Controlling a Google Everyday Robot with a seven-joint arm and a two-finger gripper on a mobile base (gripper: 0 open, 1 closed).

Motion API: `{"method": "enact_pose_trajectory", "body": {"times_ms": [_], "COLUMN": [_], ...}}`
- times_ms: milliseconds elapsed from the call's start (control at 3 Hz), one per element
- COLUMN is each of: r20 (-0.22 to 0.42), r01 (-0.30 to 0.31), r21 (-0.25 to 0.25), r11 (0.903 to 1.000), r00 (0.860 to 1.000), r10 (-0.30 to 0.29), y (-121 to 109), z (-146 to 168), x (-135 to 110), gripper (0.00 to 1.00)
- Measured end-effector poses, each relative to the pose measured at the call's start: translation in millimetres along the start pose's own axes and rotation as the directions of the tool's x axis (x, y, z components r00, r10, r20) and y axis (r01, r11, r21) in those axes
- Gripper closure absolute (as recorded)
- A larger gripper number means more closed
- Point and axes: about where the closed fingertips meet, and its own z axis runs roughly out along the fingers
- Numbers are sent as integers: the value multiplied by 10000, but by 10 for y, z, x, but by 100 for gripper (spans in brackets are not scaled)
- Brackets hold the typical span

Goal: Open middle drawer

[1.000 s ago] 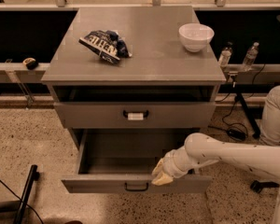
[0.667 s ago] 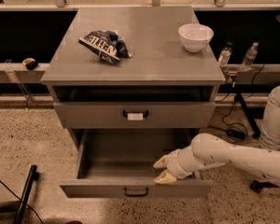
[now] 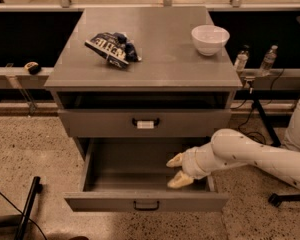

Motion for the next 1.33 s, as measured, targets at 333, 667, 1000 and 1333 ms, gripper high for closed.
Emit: {"method": "enact_pose_trajectory", "body": {"times_ms": [333,667,1000,1333], "r20": [-334,-889,-1453,-1762], "r01": [-16,-1,-197,-507], "r21": [-397,-975,-1681,-2292], "r11": [9992,9952,9856,9721], "r00": [9994,9960,9894,9843], "r10": [3,-86,-50,98], "y": [-242,-311,-151,115], "z": [244,635,1014,1250], "x": [26,36,150,296], "gripper": [72,95,100,100]}}
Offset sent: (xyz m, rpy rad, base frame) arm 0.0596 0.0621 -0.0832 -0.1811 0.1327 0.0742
